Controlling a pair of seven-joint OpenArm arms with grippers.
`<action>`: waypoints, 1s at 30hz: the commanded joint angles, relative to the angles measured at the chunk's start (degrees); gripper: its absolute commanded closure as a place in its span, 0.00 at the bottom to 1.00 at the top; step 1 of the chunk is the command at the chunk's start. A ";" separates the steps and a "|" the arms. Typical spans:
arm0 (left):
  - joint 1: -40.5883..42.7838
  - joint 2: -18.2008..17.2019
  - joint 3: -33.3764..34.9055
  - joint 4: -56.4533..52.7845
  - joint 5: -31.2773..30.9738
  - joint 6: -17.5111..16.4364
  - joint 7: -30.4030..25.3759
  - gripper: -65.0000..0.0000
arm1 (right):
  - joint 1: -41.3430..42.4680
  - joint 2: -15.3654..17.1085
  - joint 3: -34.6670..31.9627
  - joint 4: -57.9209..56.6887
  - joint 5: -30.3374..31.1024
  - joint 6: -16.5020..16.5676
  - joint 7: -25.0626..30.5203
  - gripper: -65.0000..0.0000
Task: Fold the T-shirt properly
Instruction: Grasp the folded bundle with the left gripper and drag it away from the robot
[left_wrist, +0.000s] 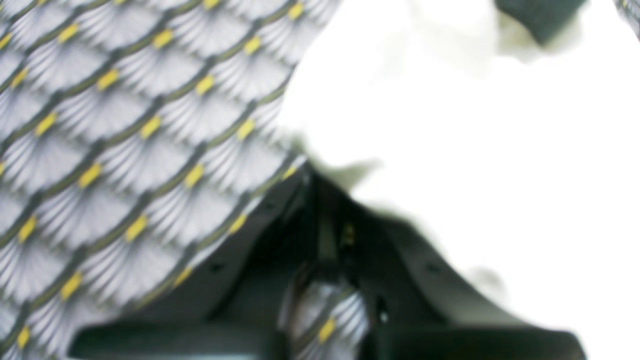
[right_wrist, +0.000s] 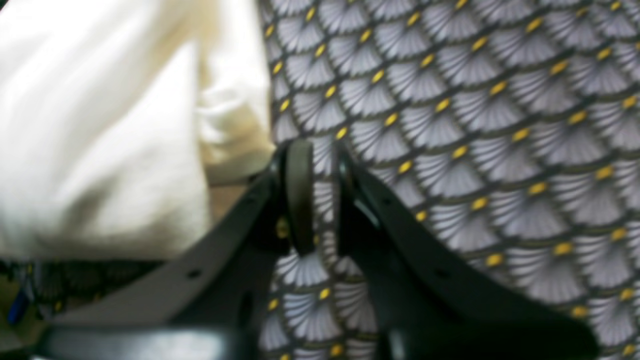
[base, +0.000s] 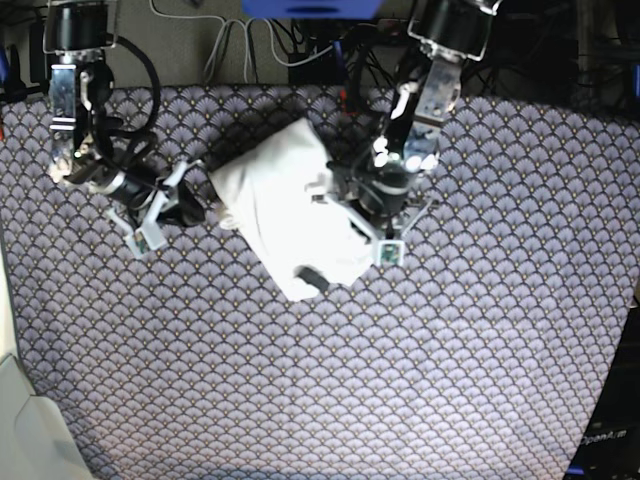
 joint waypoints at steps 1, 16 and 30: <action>-1.63 1.07 0.34 -0.14 -0.26 -0.27 -0.62 1.00 | 0.03 0.39 -0.76 0.96 0.91 0.38 1.25 0.92; -14.12 6.52 -0.01 -12.97 -0.34 -0.27 -1.15 1.00 | -8.58 -1.28 -4.81 7.29 0.91 0.38 1.42 0.92; -1.46 -4.11 -0.19 14.02 -0.17 -0.27 -0.71 1.00 | -7.62 -1.11 3.37 8.35 1.00 0.38 1.51 0.92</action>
